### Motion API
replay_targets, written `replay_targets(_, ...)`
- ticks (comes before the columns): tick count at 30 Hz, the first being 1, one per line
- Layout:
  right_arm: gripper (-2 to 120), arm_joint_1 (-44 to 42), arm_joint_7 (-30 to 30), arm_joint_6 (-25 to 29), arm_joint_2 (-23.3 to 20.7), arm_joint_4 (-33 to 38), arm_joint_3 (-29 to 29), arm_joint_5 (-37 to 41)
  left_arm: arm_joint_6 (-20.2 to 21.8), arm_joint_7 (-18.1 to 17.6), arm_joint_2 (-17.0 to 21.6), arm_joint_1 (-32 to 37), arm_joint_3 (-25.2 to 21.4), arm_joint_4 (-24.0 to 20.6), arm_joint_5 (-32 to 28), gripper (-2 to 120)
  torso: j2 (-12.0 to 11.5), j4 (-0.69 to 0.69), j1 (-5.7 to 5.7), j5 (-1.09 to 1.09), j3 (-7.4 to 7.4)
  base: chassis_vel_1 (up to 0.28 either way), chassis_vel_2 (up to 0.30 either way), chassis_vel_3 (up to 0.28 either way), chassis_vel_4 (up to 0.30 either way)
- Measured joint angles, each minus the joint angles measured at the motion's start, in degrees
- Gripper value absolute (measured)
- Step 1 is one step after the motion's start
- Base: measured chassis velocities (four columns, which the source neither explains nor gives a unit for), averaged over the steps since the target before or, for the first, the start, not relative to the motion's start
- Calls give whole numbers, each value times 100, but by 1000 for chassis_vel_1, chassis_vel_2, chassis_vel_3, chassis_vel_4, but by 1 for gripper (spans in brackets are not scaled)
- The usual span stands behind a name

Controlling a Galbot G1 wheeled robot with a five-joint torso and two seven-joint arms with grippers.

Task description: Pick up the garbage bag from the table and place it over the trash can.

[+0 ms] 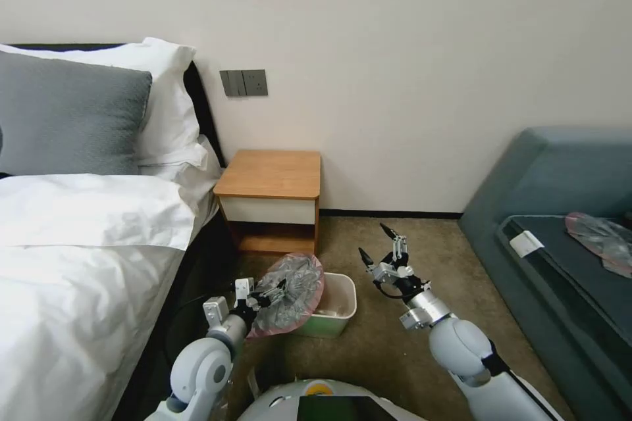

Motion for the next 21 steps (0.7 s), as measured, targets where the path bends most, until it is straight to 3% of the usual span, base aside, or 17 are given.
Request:
replay_targets(7, 100, -35, 45, 48, 35, -37, 5, 3, 244, -6, -101, -148, -17, 132, 90, 94, 0, 0, 0, 0, 0, 0, 0, 0, 0)
replay_targets(12, 100, -57, 75, 74, 51, -38, 7, 5, 342, 184, -219, -327, -38, 380, 507, 99, 0, 0, 0, 0, 0, 0, 0, 0, 0)
replay_targets(21, 100, -94, 109, 106, 60, -24, 45, 25, 634, 473, -274, -581, -74, 661, 791, 94, 0, -1, 0, 0, 0, 0, 0, 0, 0)
